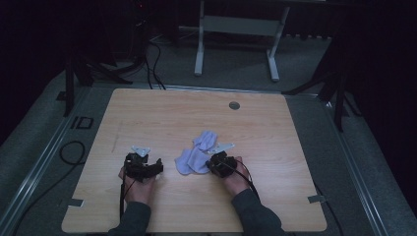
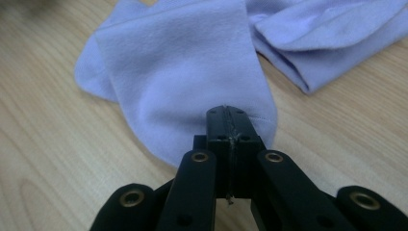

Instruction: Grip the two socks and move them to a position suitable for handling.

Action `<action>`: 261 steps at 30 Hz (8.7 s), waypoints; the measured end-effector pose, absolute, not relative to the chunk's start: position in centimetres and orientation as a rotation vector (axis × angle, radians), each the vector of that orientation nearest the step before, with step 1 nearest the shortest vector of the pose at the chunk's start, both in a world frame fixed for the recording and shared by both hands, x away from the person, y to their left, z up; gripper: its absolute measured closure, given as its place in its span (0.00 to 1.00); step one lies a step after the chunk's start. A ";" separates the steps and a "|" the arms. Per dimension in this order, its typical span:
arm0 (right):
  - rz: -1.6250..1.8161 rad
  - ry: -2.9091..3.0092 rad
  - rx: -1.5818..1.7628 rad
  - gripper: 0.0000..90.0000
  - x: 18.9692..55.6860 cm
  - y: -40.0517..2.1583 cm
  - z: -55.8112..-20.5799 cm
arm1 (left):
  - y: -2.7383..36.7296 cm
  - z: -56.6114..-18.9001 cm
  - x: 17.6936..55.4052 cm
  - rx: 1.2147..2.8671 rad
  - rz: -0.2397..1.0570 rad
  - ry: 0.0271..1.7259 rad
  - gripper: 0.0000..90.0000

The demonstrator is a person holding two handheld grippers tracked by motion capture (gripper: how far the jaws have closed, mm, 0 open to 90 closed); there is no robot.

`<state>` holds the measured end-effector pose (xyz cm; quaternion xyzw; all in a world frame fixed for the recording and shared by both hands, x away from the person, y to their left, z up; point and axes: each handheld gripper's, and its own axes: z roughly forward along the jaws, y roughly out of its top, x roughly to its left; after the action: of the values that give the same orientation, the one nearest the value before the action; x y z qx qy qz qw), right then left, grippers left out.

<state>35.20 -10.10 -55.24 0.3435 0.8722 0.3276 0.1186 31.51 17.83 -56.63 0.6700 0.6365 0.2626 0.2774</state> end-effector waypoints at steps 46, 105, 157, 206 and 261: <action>1.050 2.549 0.962 0.98 32.1 -11.6 -55.8 | 11.4 -55.8 29.4 2.066 0.400 1.246 0.99; 0.993 2.487 1.009 0.72 35.8 -12.8 -51.7 | 11.9 -55.8 27.6 2.093 0.491 1.245 0.90; 0.775 2.542 1.048 0.82 40.0 -9.0 -54.3 | 11.0 -54.5 29.1 2.020 0.498 1.187 0.91; 0.800 2.576 1.103 0.95 40.2 -11.4 -53.4 | 6.0 -55.7 35.6 2.144 0.544 1.198 0.96; 0.702 2.497 1.222 0.91 39.6 -19.2 -54.0 | 13.3 -52.8 31.8 1.982 0.509 1.248 0.76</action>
<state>39.62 -19.22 -54.00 0.4222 0.8627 0.2424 0.1366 31.80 13.27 -52.76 0.7702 0.4851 0.1980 0.3637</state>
